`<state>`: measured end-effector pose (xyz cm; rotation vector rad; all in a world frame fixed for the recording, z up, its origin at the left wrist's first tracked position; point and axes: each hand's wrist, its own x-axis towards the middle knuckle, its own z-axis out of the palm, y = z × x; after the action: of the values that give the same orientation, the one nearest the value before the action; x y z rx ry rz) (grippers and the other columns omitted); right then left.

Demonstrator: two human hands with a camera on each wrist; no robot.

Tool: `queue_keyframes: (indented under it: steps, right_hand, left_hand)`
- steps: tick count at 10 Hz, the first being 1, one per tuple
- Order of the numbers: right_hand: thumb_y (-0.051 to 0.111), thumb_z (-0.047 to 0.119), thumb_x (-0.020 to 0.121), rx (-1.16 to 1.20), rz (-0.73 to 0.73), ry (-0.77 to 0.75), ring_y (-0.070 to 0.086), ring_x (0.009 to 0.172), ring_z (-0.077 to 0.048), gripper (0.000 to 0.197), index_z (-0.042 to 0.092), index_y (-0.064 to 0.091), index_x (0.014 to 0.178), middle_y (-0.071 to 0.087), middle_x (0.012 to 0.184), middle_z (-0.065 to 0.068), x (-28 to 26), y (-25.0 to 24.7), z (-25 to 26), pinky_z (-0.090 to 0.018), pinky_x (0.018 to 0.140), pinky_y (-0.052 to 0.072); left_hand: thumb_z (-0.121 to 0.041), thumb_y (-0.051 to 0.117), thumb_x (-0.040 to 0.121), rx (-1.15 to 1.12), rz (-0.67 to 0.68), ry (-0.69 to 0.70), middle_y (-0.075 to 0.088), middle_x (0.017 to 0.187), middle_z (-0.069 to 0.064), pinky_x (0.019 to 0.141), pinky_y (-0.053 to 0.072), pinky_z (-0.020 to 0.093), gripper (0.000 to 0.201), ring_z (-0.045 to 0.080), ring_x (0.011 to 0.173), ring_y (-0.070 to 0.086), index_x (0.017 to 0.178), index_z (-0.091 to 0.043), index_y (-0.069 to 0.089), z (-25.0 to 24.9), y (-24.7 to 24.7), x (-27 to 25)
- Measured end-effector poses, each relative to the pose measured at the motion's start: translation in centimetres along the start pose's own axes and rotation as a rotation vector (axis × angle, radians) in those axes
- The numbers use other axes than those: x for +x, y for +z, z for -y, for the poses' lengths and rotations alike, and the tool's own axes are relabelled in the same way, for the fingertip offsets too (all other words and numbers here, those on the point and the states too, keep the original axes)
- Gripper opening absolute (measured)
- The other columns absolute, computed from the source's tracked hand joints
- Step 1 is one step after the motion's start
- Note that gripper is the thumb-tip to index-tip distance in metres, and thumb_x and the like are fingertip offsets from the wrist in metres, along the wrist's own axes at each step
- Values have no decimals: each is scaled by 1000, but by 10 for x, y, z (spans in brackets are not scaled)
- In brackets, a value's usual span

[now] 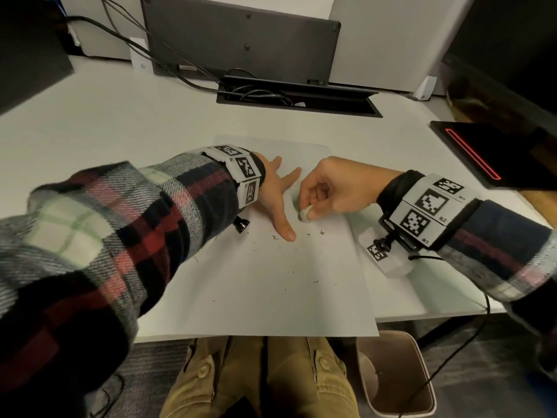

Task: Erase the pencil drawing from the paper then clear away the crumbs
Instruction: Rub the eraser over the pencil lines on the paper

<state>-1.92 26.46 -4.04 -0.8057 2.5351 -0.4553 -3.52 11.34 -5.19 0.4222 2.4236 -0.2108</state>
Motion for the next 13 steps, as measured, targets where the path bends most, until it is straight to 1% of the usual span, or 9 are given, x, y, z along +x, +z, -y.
queue_keyframes:
  steps: [1,3,4,6,8,9,10,11,13]
  right_hand:
    - [74,18,77,35,132,-3,53,57,0,12,13,73,89,69,76,-3,-9,4,3,-12,60,44]
    - [73,19,78,64,-115,51,53,53,2,9,16,69,86,64,74,0,-3,-10,-7,-8,56,43]
    - [74,20,78,28,-23,73,57,60,-9,7,19,68,83,67,76,-4,-5,-9,-10,-14,60,46]
    - [76,14,75,149,75,83,58,58,-13,13,8,71,86,68,76,-14,-14,-3,-12,-19,58,49]
    - [75,20,77,66,-49,88,55,54,-7,13,10,70,84,67,73,-8,-12,-5,-15,-12,53,44]
    - [76,17,76,118,72,85,55,52,-6,11,11,71,83,66,69,-4,-19,-1,-12,-15,55,45]
    - [75,15,75,129,78,82,56,52,-7,10,10,71,84,66,68,-3,-19,-1,-12,-17,56,46]
    - [75,19,76,114,-48,98,58,59,-12,13,11,69,84,66,73,-6,-12,-5,-14,-20,60,49]
    - [73,22,78,53,-117,82,56,56,-9,10,15,67,84,64,73,-4,-3,-5,-14,-11,56,45]
  left_hand:
    - [-76,67,50,-9,-8,1,-32,151,3,114,5,48,133,31,142,-16,138,-43,-27,2,0,1]
    - [-74,66,56,17,-68,59,-24,155,1,114,4,49,130,28,144,-14,143,-36,-24,1,2,-2]
    - [-71,65,62,20,-81,115,-23,155,-3,114,1,50,122,25,143,-16,144,-38,-19,1,3,-2]
    - [-72,65,59,36,-48,105,-28,153,-4,113,-1,52,123,27,142,-21,140,-45,-23,-1,3,-3]
    - [-71,66,59,43,-44,100,-28,153,-5,113,-2,52,124,27,142,-21,139,-45,-24,-2,3,-4]
    - [-70,66,60,48,-44,97,-27,153,-4,113,-2,52,123,27,142,-21,140,-44,-24,-2,3,-5]
    - [-70,66,61,51,-41,95,-28,153,-4,113,-2,52,123,27,142,-21,140,-44,-24,-3,2,-5]
    - [-71,65,60,58,-41,98,-28,153,-4,113,-1,52,122,27,142,-20,140,-44,-24,-2,2,-4]
    - [-62,57,77,3,-51,146,-22,155,-4,114,0,46,102,22,144,-12,145,-38,-16,5,-2,-6]
